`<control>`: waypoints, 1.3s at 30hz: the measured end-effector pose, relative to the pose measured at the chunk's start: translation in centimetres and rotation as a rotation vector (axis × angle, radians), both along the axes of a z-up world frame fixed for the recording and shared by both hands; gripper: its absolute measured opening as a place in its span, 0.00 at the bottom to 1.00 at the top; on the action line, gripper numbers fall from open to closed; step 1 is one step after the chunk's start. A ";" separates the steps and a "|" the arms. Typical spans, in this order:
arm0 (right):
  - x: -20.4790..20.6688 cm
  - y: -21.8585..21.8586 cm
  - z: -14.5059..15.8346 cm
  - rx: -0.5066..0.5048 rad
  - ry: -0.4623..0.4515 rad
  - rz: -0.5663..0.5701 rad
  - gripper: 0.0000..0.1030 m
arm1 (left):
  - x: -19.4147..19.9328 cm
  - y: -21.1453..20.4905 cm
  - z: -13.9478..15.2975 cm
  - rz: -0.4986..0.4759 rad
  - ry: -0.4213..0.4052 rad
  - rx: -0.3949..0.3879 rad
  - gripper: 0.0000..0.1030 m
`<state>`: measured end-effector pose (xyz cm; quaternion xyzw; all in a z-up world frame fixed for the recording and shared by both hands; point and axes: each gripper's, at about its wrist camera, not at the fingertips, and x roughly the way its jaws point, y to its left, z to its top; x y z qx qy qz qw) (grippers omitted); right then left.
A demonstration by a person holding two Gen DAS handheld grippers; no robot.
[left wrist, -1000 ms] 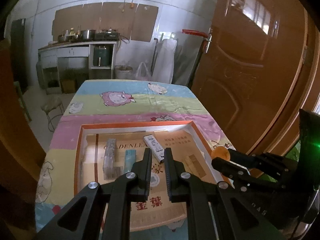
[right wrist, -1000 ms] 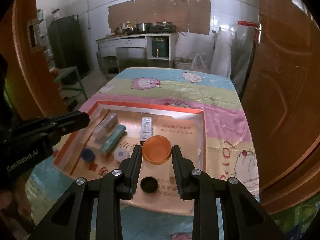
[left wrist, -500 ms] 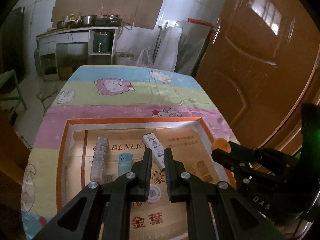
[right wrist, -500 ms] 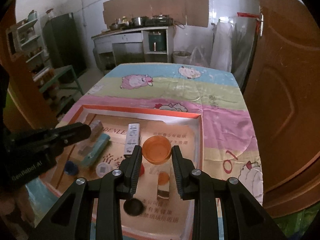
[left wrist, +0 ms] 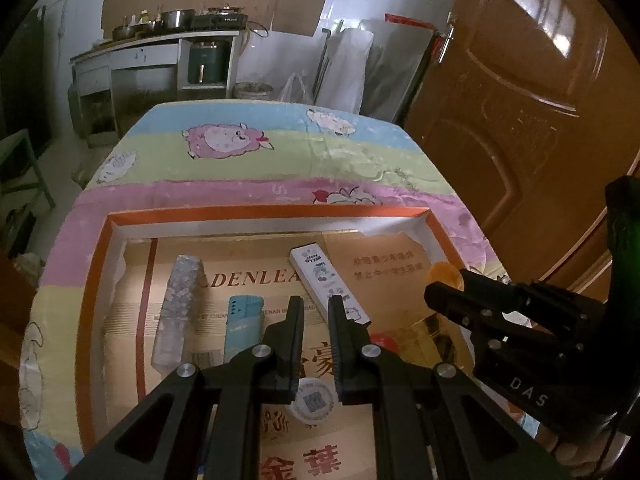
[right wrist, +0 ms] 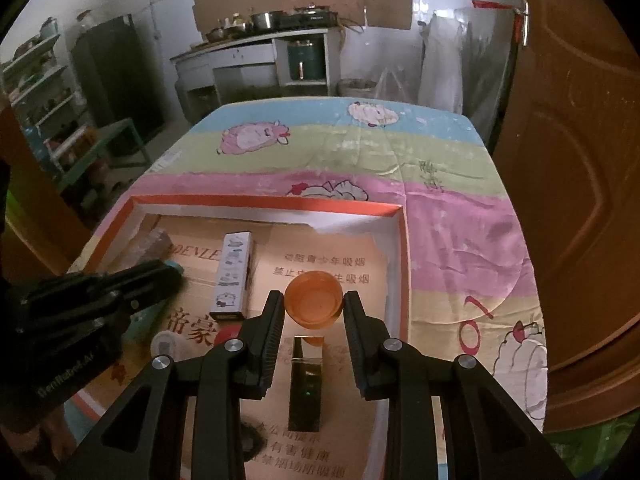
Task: Organize rigid objects
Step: 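Carry the orange cap in the left tool while the right tool carries its orange cap over the tray, then open the left tool to drop its orange cap while the right tool releases its orange cap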
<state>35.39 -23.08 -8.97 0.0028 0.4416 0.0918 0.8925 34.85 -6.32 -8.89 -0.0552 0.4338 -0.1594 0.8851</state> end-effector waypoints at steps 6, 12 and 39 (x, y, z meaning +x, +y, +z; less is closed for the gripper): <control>0.6 0.3 -0.5 -0.007 0.012 0.006 0.30 | 0.5 -0.1 -0.9 0.000 0.016 0.007 0.12; 1.2 0.5 -1.3 -0.019 0.036 0.007 0.30 | 0.6 -0.2 -1.5 -0.004 0.029 0.011 0.12; 2.0 1.1 -3.4 -0.049 0.089 0.008 0.31 | 1.0 -0.3 -2.8 -0.026 0.064 -0.016 0.18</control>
